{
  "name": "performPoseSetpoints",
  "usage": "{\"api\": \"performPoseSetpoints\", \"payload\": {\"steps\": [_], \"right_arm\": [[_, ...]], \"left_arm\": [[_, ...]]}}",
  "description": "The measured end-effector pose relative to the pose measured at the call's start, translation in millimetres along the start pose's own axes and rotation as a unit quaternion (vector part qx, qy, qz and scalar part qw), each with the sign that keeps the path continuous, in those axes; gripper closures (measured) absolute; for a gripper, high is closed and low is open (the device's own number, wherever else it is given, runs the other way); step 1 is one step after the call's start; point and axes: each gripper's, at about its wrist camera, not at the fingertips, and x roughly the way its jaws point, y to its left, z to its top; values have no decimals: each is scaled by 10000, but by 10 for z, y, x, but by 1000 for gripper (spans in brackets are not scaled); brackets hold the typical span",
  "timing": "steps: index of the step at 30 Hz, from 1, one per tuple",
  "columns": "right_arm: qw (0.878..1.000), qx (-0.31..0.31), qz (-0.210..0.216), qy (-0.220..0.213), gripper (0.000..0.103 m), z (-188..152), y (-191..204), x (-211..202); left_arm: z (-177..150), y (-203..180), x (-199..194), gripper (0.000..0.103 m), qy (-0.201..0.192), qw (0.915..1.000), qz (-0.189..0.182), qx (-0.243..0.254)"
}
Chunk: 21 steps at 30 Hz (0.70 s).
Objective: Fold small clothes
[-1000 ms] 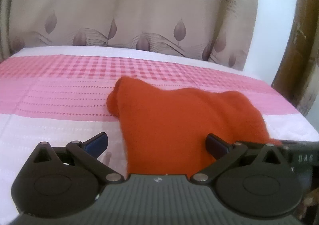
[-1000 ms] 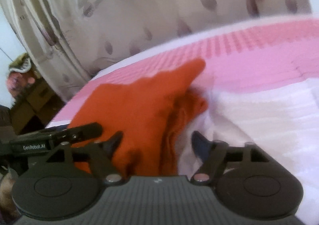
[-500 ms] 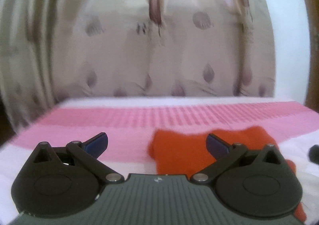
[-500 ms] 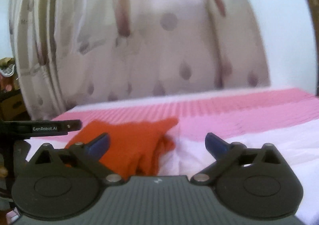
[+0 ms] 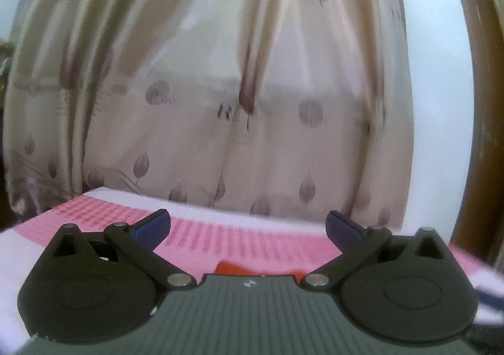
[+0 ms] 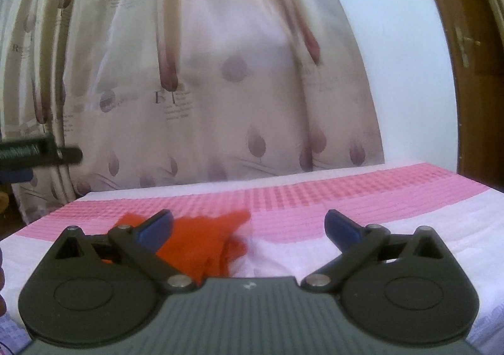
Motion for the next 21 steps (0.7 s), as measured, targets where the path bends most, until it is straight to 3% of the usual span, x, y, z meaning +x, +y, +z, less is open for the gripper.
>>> {"api": "performPoseSetpoints", "payload": {"steps": [3, 7, 21], "right_arm": [[9999, -72, 108, -8, 0, 6, 37, -34], [9996, -149, 217, 31, 0, -1, 68, -55], [9992, -237, 291, 140, 0, -39, 75, -61]], "left_arm": [[65, -14, -18, 0, 60, 9993, 361, -2], [132, -25, 119, 0, 690, 9974, 146, 159], [-54, 85, 195, 0, 897, 9955, 292, 43]]}}
